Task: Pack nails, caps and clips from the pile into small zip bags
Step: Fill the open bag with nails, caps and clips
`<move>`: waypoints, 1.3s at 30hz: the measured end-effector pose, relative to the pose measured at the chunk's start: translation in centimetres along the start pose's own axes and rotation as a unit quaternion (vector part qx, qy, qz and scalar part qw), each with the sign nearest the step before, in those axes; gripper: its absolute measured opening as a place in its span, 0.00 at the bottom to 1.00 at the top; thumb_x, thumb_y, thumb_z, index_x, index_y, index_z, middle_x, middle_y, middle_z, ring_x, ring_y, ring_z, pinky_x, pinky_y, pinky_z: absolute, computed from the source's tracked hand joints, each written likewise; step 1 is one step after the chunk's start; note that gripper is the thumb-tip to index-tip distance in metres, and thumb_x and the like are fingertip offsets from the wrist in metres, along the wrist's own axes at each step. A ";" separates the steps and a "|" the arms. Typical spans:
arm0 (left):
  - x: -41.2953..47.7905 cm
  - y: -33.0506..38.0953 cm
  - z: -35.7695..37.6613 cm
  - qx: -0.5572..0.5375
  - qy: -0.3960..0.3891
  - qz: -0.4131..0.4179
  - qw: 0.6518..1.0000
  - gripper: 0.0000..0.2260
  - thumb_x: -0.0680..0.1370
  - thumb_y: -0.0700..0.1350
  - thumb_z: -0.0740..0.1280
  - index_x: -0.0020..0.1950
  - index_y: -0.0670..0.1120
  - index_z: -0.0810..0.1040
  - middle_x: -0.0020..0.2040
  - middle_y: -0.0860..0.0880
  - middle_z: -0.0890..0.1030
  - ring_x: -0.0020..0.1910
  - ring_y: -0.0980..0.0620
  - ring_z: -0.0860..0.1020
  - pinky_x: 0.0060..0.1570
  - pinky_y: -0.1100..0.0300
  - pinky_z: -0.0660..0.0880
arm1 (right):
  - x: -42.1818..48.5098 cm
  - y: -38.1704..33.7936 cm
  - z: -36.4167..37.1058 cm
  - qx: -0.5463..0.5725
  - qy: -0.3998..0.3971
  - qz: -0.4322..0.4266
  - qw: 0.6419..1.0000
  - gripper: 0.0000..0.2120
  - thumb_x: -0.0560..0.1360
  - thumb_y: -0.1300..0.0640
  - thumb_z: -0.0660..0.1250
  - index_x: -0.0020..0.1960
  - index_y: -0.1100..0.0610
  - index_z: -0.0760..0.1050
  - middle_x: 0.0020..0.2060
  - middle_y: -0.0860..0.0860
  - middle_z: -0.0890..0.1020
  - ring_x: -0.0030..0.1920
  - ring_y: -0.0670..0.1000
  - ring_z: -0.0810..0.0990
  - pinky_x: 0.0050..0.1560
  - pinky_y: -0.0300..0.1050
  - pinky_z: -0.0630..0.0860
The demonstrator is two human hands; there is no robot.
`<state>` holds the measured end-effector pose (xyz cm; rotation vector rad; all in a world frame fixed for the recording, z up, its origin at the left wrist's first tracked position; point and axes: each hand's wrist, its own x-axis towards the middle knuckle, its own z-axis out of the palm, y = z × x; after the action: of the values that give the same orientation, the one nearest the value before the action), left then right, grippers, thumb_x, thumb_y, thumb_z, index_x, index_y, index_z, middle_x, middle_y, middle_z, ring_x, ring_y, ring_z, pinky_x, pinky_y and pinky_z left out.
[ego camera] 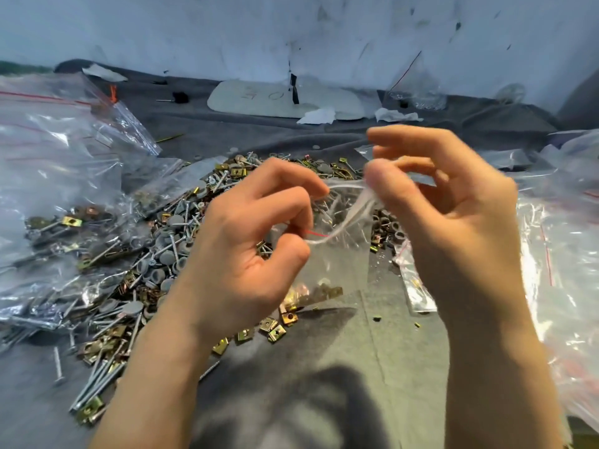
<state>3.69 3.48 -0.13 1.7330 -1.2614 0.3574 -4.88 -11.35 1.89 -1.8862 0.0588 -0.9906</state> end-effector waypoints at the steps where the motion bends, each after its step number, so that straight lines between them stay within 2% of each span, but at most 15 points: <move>1: 0.0 -0.2 -0.2 0.001 0.008 -0.008 1.000 0.10 0.69 0.41 0.57 0.34 0.37 0.72 0.52 0.45 0.79 0.52 0.49 0.77 0.49 0.56 0.73 | 0.2 0.4 -0.4 0.017 0.036 0.005 0.999 0.06 0.74 0.53 0.69 0.50 0.46 0.79 0.44 0.44 0.83 0.44 0.43 0.80 0.45 0.36 0.74; 4: -0.2 -0.9 -1.1 -0.003 0.037 -0.048 0.998 0.08 0.70 0.43 0.56 0.35 0.41 0.71 0.53 0.48 0.78 0.54 0.54 0.76 0.50 0.62 0.71 | 0.9 3.2 -1.6 -0.003 0.143 0.059 0.988 0.04 0.73 0.55 0.68 0.43 0.46 0.80 0.37 0.44 0.83 0.39 0.44 0.79 0.41 0.38 0.75; 5: -0.2 -1.2 -1.4 0.000 0.049 -0.057 0.997 0.08 0.70 0.44 0.56 0.35 0.41 0.71 0.53 0.48 0.78 0.54 0.56 0.76 0.50 0.63 0.71 | 1.0 4.6 -1.9 -0.037 0.149 0.099 0.983 0.05 0.73 0.56 0.68 0.41 0.46 0.79 0.37 0.45 0.82 0.38 0.45 0.79 0.41 0.41 0.75; 7: -0.4 -1.7 -1.9 0.003 0.069 -0.068 0.995 0.08 0.70 0.44 0.56 0.36 0.41 0.71 0.53 0.48 0.78 0.54 0.58 0.76 0.51 0.65 0.70 | 0.9 7.5 -1.7 -0.116 0.088 0.199 0.969 0.07 0.74 0.60 0.70 0.41 0.49 0.78 0.39 0.49 0.83 0.37 0.45 0.78 0.43 0.44 0.75; 9: -0.5 -2.0 -2.2 0.006 0.080 -0.073 0.994 0.08 0.71 0.44 0.56 0.36 0.41 0.71 0.53 0.48 0.78 0.55 0.57 0.76 0.52 0.63 0.71 | 0.6 9.6 -1.2 -0.200 0.022 0.265 0.943 0.03 0.73 0.61 0.70 0.44 0.53 0.81 0.40 0.53 0.83 0.37 0.46 0.77 0.44 0.42 0.74; 14: -0.5 -2.3 -2.0 0.001 0.078 -0.077 0.994 0.08 0.71 0.44 0.57 0.36 0.41 0.71 0.53 0.48 0.78 0.54 0.56 0.77 0.50 0.62 0.70 | 0.2 11.4 1.0 -0.308 -0.068 0.287 0.905 0.04 0.73 0.57 0.71 0.47 0.54 0.83 0.43 0.51 0.83 0.41 0.50 0.78 0.45 0.43 0.73; 16: -0.5 -2.2 -2.0 -0.006 0.072 -0.079 0.994 0.08 0.71 0.44 0.57 0.35 0.42 0.71 0.53 0.48 0.78 0.54 0.57 0.76 0.49 0.65 0.69 | 0.1 11.5 1.7 -0.340 -0.089 0.287 0.891 0.05 0.73 0.54 0.72 0.47 0.53 0.83 0.44 0.51 0.84 0.42 0.50 0.77 0.43 0.42 0.70; 19: -0.5 -2.2 -1.9 -0.009 0.065 -0.083 0.994 0.07 0.71 0.44 0.57 0.36 0.45 0.71 0.53 0.49 0.79 0.53 0.59 0.76 0.48 0.69 0.68 | 0.1 11.5 2.1 -0.367 -0.115 0.283 0.878 0.06 0.71 0.52 0.73 0.47 0.52 0.83 0.45 0.52 0.84 0.45 0.53 0.78 0.44 0.43 0.71; 23: -0.5 -2.2 -1.9 -0.007 0.062 -0.084 0.994 0.07 0.71 0.44 0.57 0.36 0.44 0.71 0.53 0.49 0.79 0.52 0.60 0.75 0.48 0.71 0.67 | 0.0 11.4 1.9 -0.357 -0.125 0.264 0.887 0.01 0.72 0.58 0.72 0.43 0.52 0.81 0.41 0.51 0.82 0.40 0.50 0.75 0.41 0.41 0.68; 26: -0.5 -2.0 -1.7 -0.008 0.061 -0.083 0.995 0.08 0.70 0.44 0.57 0.36 0.43 0.71 0.53 0.48 0.79 0.53 0.57 0.76 0.48 0.68 0.67 | 0.1 10.7 1.1 -0.248 -0.078 0.260 0.930 0.07 0.73 0.61 0.71 0.39 0.51 0.77 0.39 0.49 0.82 0.38 0.48 0.79 0.40 0.42 0.73; 29: -0.4 -1.6 -1.3 -0.007 0.051 -0.072 0.996 0.08 0.70 0.44 0.56 0.35 0.42 0.71 0.53 0.48 0.79 0.53 0.57 0.76 0.48 0.65 0.68 | 0.6 7.9 0.0 -0.047 -0.004 0.203 0.978 0.09 0.72 0.63 0.72 0.39 0.50 0.77 0.34 0.47 0.83 0.34 0.45 0.79 0.36 0.38 0.73; 32: -0.2 -0.9 -0.9 -0.018 0.029 -0.041 0.999 0.07 0.69 0.42 0.56 0.35 0.41 0.72 0.52 0.46 0.79 0.51 0.59 0.75 0.47 0.68 0.67 | 0.6 3.9 -0.3 0.025 0.010 0.040 0.999 0.08 0.72 0.63 0.72 0.43 0.51 0.80 0.34 0.45 0.82 0.33 0.42 0.77 0.34 0.32 0.71; 35: -0.1 -0.3 -0.7 -0.010 0.016 -0.016 1.000 0.08 0.69 0.40 0.56 0.34 0.40 0.72 0.52 0.44 0.79 0.52 0.54 0.76 0.47 0.65 0.68 | 0.1 1.0 0.4 -0.038 -0.017 -0.072 0.997 0.05 0.73 0.61 0.72 0.47 0.54 0.81 0.40 0.46 0.81 0.37 0.43 0.77 0.38 0.34 0.71; 37: 0.0 -0.1 -0.6 -0.004 0.013 -0.009 1.000 0.09 0.69 0.40 0.56 0.33 0.38 0.73 0.51 0.43 0.78 0.51 0.49 0.77 0.46 0.62 0.69 | -0.1 0.1 0.8 -0.129 -0.027 -0.113 0.985 0.04 0.73 0.60 0.72 0.47 0.55 0.82 0.42 0.49 0.79 0.41 0.47 0.76 0.41 0.40 0.72; 39: 0.0 -0.1 -0.7 -0.001 0.005 -0.005 1.000 0.09 0.69 0.40 0.56 0.33 0.38 0.73 0.51 0.44 0.78 0.49 0.50 0.76 0.45 0.62 0.68 | -0.3 -0.3 0.8 -0.203 -0.034 -0.135 0.969 0.04 0.74 0.60 0.71 0.48 0.57 0.83 0.43 0.51 0.77 0.45 0.54 0.76 0.43 0.48 0.73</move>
<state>3.95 4.05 0.18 1.7335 -1.2440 0.3580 -4.66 -10.50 1.77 -2.3489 -0.0405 -1.1605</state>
